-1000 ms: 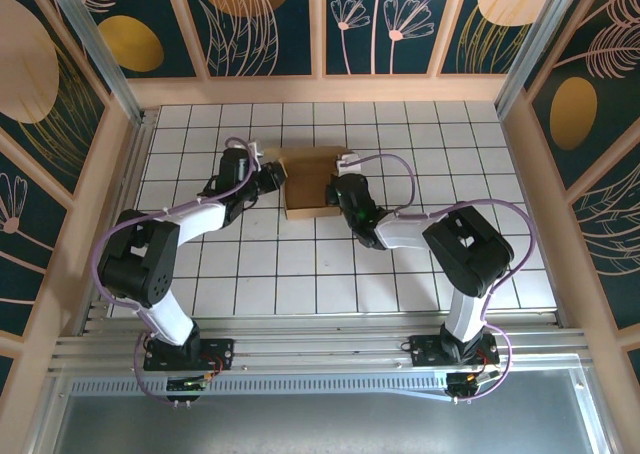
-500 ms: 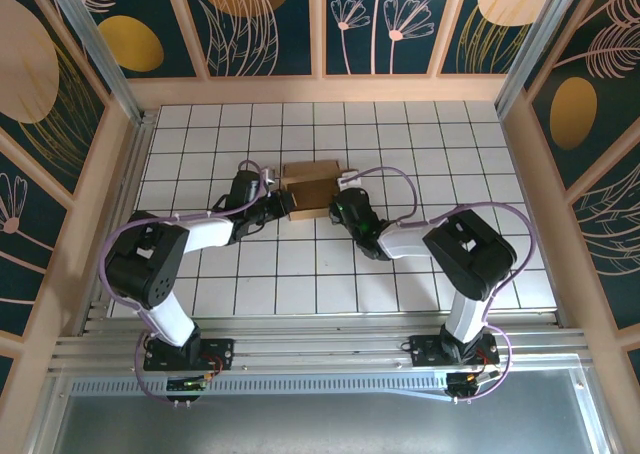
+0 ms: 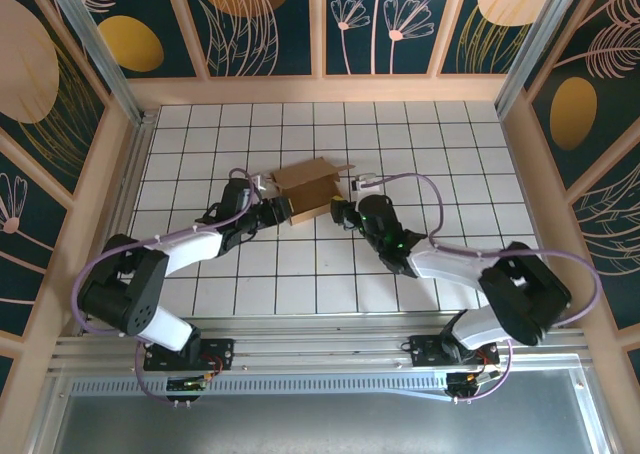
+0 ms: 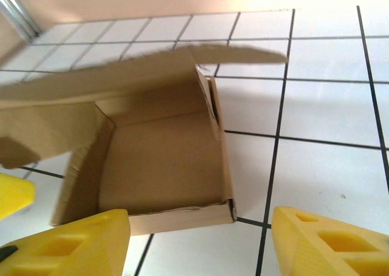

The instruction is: Fold the paper box

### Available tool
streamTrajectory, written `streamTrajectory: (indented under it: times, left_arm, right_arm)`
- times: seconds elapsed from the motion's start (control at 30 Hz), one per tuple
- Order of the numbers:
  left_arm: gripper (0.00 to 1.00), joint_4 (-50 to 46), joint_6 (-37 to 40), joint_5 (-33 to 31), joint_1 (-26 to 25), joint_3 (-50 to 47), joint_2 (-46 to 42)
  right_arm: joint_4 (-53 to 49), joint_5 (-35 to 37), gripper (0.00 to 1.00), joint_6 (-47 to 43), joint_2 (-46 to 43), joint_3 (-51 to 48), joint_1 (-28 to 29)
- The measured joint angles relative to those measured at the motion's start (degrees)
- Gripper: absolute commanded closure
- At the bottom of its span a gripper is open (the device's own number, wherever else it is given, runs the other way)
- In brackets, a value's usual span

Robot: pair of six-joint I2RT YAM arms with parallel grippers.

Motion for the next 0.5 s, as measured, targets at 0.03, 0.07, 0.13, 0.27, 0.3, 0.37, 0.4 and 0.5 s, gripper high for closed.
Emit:
streamTrajectory:
  times: [0.03,0.07,0.13,0.27,0.3,0.37,0.4,0.5]
  left_arm:
    - [0.49,0.1,0.0,0.1,0.0,-0.7,-1.2]
    - [0.48,0.0,0.0,0.2,0.0,-1.4,-2.3]
    - [0.48,0.1,0.0,0.4,0.0,-3.0,-5.4]
    - [0.48,-3.0,0.0,0.6,0.0,-5.6,-16.0]
    - [0.48,-4.4,0.0,0.1,0.0,-5.6,-19.3]
    - [0.49,-7.7,-0.1,-1.7,0.0,-5.0,-25.2]
    - [0.49,-10.2,-0.1,-3.4,0.0,-3.8,-27.8]
    - [0.48,-15.7,-1.0,-8.3,0.0,2.2,-29.6]
  right_arm:
    - [-0.9,-1.1,0.34,0.0,-2.3,-0.3,0.0]
    - [-1.7,-2.3,0.34,0.0,-4.6,-0.6,0.0]
    - [-3.9,-4.3,0.34,0.5,-9.5,-0.7,0.1]
    - [-11.0,-6.8,0.40,2.4,-16.9,3.2,0.1]
    - [-13.3,-7.1,0.41,2.9,-16.8,6.0,0.0]
    - [-18.5,-8.2,0.42,3.2,-14.8,13.1,-0.1]
    - [-21.5,-9.0,0.44,3.2,-12.5,18.3,-0.3]
    - [-28.1,-12.5,0.53,3.9,-3.8,33.0,-1.4]
